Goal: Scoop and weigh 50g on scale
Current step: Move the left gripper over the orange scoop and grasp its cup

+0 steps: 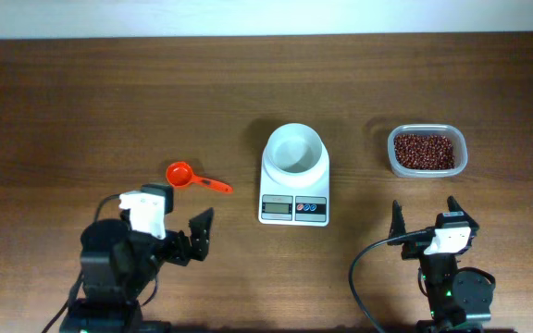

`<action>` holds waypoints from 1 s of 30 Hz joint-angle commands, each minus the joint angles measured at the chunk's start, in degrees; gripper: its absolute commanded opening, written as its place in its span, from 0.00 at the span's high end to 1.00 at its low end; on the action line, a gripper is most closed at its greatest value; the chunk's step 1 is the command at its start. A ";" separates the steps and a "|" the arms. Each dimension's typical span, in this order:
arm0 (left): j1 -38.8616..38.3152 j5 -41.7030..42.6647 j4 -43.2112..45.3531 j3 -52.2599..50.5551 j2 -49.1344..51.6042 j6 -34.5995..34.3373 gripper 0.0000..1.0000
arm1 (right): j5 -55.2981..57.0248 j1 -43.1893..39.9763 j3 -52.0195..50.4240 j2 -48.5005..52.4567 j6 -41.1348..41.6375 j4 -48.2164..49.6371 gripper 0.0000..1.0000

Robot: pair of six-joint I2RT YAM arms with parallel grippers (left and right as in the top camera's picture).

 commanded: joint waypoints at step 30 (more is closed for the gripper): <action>0.37 -22.86 -12.17 28.96 59.12 -51.67 0.20 | 0.07 -0.37 -0.31 -0.37 -0.24 -0.31 0.01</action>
